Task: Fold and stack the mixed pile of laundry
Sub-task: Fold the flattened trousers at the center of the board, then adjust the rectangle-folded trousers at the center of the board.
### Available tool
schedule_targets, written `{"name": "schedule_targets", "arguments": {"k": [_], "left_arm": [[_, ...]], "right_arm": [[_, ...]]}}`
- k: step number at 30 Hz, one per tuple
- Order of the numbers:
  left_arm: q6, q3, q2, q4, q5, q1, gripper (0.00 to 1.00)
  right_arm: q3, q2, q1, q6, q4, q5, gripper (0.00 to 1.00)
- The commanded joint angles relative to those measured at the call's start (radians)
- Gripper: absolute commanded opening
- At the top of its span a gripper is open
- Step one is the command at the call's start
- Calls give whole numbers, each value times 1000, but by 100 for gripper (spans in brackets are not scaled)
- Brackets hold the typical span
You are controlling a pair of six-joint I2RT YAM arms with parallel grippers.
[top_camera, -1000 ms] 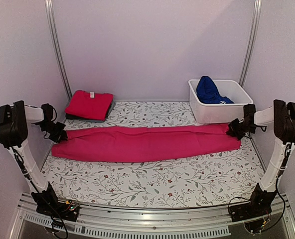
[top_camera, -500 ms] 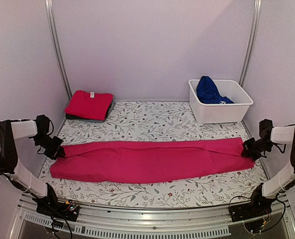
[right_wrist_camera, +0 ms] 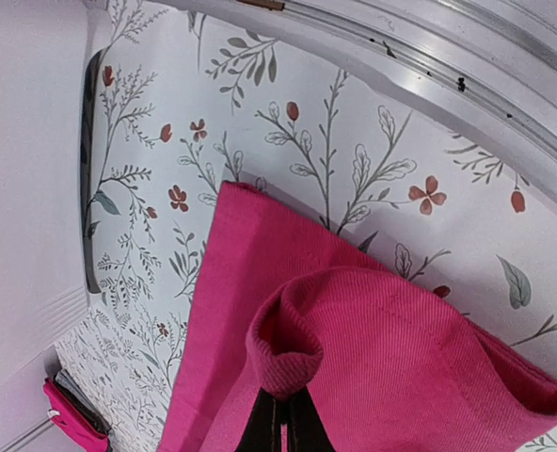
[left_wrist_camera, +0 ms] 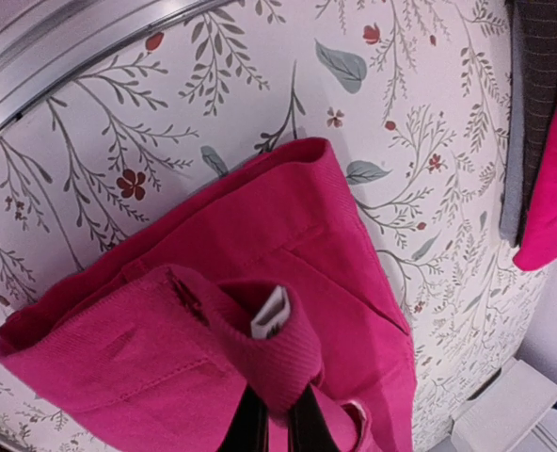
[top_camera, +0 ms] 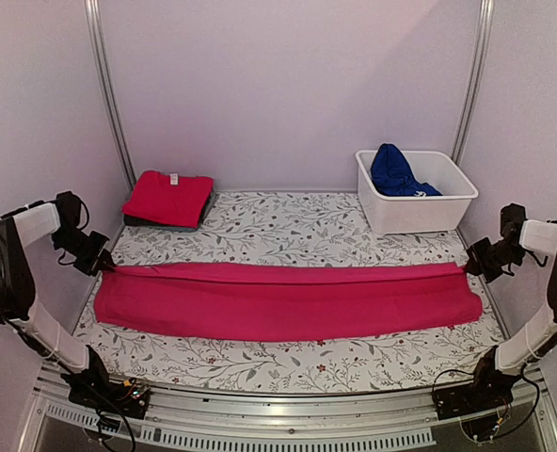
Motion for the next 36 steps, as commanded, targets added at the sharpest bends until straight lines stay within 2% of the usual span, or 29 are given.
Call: {"name": "schedule_targets", "arguments": {"k": [1,2,4,6,7,8,10,11,12,13,16,18,20,22,24,26,31,36], "left_arm": [[12,26,113,101,7,22,0],[15,17,138,125,20,20,0],[16,9,186,188,60,21,10],[29,13,222,268,97,12,25],[46,27,237,290,128,7,36],[81,51,247,284,143,1,43],[172,107,234,243,119,-18,60],[218,126,206,229,91,-28,82],[256,131,166,227,66,-36,97],[299,123,121,239,52,-42,99],[389,81,-5,301,88,-43,100],[433,70,-36,305,142,-47,100],[455,60,-34,285,167,-61,100],[483,68,-14,241,96,-100,100],[498,84,5,183,-10,-131,99],[491,77,20,165,-54,-124,97],[426,14,33,177,3,-44,88],[391,-18,69,197,27,0,83]], "right_arm": [[12,120,-15,-20,82,14,0],[6,138,-15,-22,97,8,0],[-4,178,-16,-33,129,-3,0],[-16,194,-16,-45,180,-32,0],[-11,198,-15,-58,188,-50,1],[5,203,-16,-71,183,-67,8],[49,188,-15,-114,137,-87,32],[60,165,-15,-155,124,-96,48],[59,137,-15,-190,125,-114,62],[47,72,-15,-214,138,-135,72],[48,-96,-6,-303,136,-196,80],[60,-126,30,-361,141,-259,82],[55,-158,101,-389,214,-328,82],[84,-164,212,-412,266,-339,81],[157,-113,332,-463,270,-317,79],[244,-15,470,-507,266,-293,77],[550,222,758,-695,184,-222,75],[873,516,938,-884,25,-203,71]]}}
